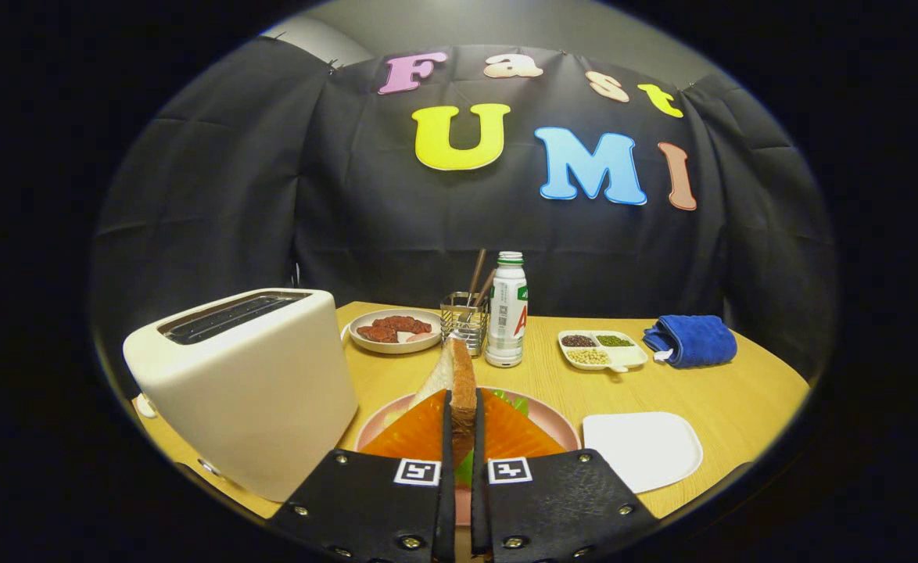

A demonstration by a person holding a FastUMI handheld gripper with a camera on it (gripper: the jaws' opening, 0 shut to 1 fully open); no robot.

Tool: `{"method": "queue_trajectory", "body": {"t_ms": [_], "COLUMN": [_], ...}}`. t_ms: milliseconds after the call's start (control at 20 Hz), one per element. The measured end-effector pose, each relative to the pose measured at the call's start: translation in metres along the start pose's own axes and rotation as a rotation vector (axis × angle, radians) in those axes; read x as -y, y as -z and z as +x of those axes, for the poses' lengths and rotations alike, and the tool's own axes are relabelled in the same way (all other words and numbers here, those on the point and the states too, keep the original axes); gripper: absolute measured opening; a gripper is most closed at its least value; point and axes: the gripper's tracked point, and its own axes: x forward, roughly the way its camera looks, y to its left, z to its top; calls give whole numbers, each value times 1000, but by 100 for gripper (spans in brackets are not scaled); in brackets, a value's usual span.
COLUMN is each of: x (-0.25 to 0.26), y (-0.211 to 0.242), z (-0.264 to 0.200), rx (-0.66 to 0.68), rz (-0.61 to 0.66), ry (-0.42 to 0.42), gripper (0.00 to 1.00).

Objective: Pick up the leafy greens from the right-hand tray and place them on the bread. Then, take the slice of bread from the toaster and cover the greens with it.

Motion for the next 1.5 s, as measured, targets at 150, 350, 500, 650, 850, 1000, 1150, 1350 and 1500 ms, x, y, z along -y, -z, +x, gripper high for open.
{"method": "queue_trajectory", "body": {"t_ms": [150,350,500,650,850,1000,1150,1350,1500], "x": [14,25,37,43,48,50,65,78,99], "y": [9,19,28,35,38,39,26,12,2], "z": [3,5,7,10,11,9,4,-4,-11], "rx": [-33,-61,-82,-107,-109,-105,-46,12,44], "rz": [-4,1,-24,-8,32,33,14,27,39], "ry": [19,27,62,72,59,55,111,101,114], "gripper": [12,17,19,27,33,33,38,37,37]}}
